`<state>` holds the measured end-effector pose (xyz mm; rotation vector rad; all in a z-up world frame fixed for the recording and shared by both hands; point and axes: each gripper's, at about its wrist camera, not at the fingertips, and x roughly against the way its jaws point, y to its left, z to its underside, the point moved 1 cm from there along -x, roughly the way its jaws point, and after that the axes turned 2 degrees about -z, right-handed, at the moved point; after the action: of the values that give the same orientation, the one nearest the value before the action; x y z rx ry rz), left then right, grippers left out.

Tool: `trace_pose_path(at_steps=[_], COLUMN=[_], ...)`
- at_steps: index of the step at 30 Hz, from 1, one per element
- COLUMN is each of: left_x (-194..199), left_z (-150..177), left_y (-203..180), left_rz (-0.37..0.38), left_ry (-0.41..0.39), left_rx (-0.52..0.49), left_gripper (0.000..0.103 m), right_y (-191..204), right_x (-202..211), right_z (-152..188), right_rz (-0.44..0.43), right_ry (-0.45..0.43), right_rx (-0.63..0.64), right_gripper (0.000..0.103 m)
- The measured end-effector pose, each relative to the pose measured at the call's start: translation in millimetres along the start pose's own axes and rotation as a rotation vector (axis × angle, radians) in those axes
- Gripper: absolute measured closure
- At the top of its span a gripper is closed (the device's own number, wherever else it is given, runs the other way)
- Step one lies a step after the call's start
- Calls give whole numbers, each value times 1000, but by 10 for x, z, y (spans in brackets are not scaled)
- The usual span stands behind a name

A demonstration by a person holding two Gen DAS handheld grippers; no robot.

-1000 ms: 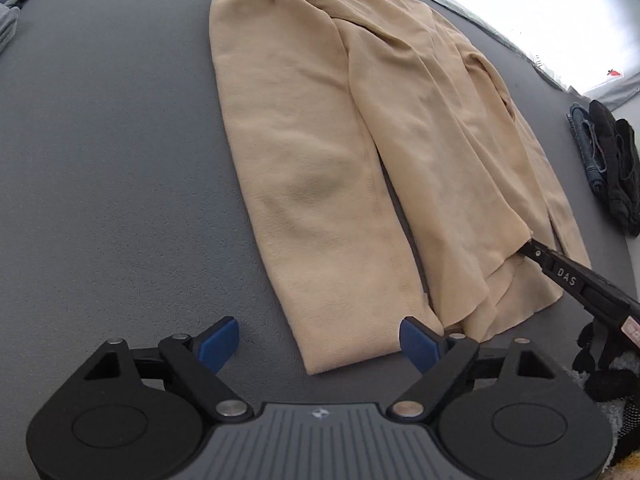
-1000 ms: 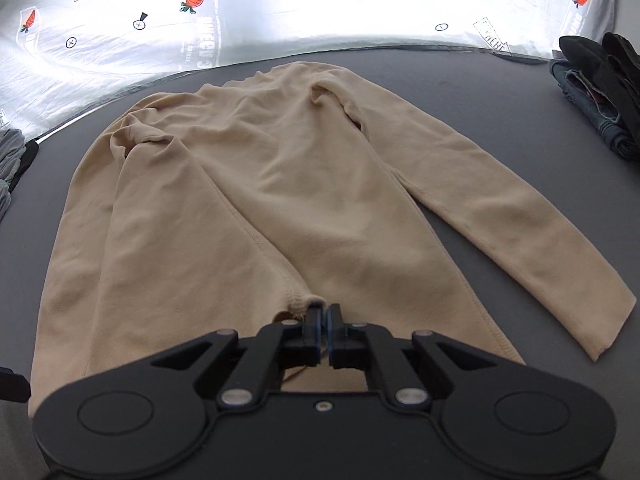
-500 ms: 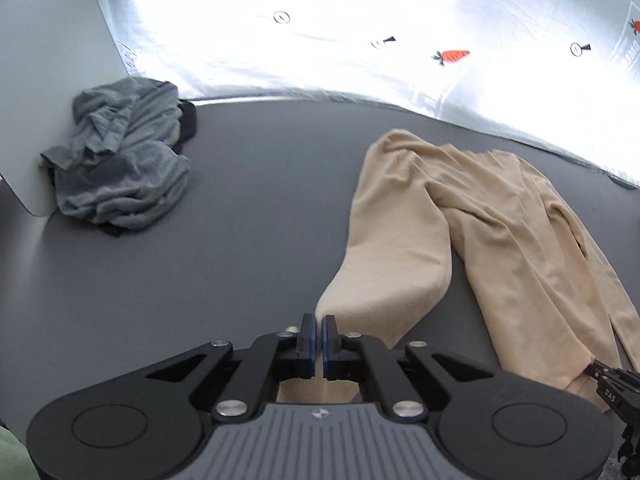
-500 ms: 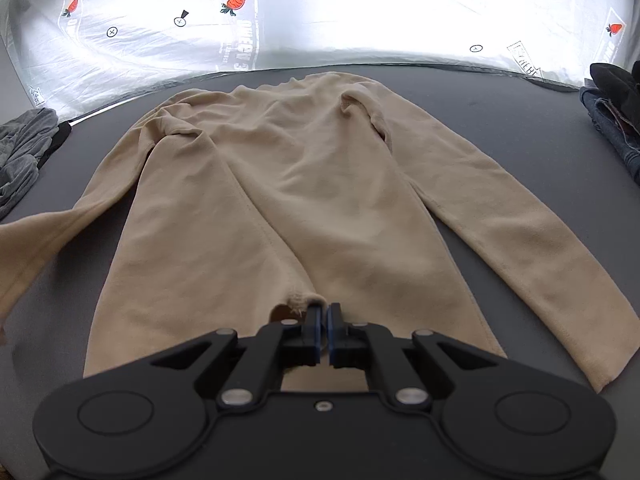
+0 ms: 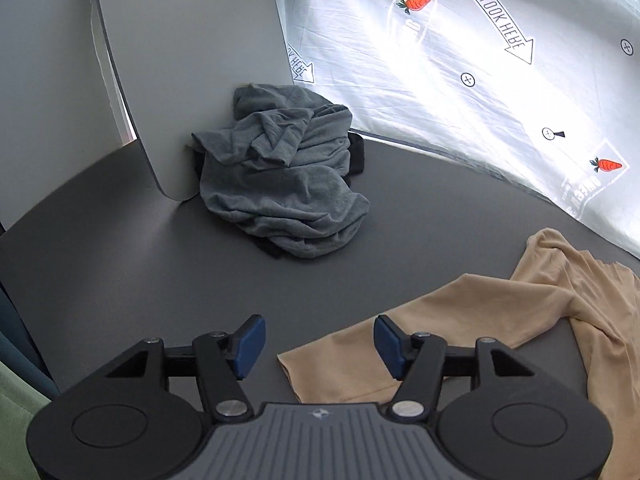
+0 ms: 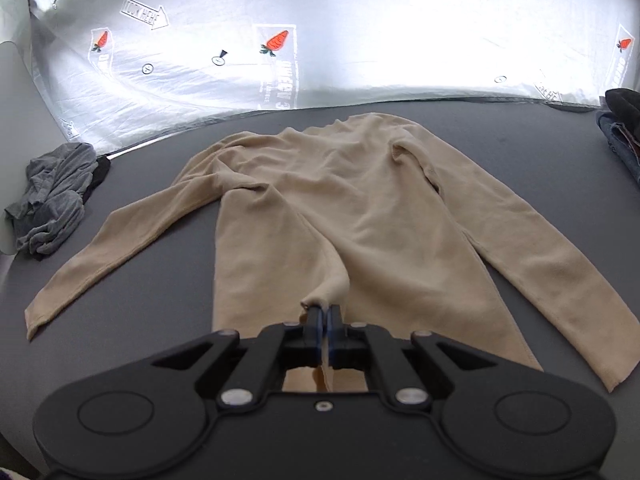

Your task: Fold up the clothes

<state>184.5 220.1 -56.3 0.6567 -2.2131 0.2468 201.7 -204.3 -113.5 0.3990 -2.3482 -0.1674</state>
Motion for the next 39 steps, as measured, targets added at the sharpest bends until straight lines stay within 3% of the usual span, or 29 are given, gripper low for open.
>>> trace_pose_path(at_steps=[3, 7, 9, 10, 11, 13, 15, 17, 21, 24, 27, 28, 29, 30, 31, 33, 35, 39], left_x=[-37, -132, -172, -198, -211, -256, -310, -371, -462, -492, -463, -434, -402, -369, -337, -267, -194, -72], left_z=[239, 443, 542, 585, 633, 716, 806, 899, 1058, 1180, 1272, 1293, 1305, 1316, 1327, 1350, 1375, 1438], left_y=[-94, -105, -185, -234, -289, -401, -534, -696, -1031, -1227, -1382, -1425, -1453, -1481, -1508, -1521, -1493, -1427], left_rz=[27, 129, 151, 161, 177, 221, 279, 338, 375, 384, 336, 319, 309, 299, 289, 272, 257, 235], left_ry=[53, 157, 181, 190, 200, 234, 277, 315, 368, 387, 343, 321, 310, 299, 288, 280, 286, 307], left_rx=[-11, 53, 23, -3, -28, -56, -69, -88, -170, -218, -272, -296, -307, -318, -330, -344, -350, -354], left_gripper=[42, 42, 41, 41, 40, 39, 39, 39, 39, 39, 44, 51, 78, 98, 100, 101, 101, 100], right_y=[663, 1595, 1741, 1691, 1642, 1403, 966, 493, -531, -857, -1183, -1292, -1360, -1345, -1314, -1249, -1172, -1302], right_x=[99, -70, -133, -101, -70, -33, -46, -48, 65, 67, 69, 70, 61, 33, 11, -11, 71, 378], right_z=[-128, 103, 217, 215, 212, 166, 129, 135, 248, 340, 433, 464, 489, 501, 510, 530, 531, 604], right_rz=[-195, -444, -486, -480, -474, -403, -271, -118, 226, 285, 343, 363, 370, 350, 329, 313, 324, 275], right_ry=[-21, 101, 167, 156, 146, 126, 114, 103, 97, 123, 149, 158, 166, 172, 179, 195, 189, 194], right_rx=[157, 435, 467, 449, 430, 356, 231, 104, -146, -174, -202, -211, -215, -210, -200, -157, -103, -164], right_gripper=[101, 97, 75, 58, 52, 51, 51, 51, 52, 52, 52, 52, 53, 59, 79, 100, 101, 101])
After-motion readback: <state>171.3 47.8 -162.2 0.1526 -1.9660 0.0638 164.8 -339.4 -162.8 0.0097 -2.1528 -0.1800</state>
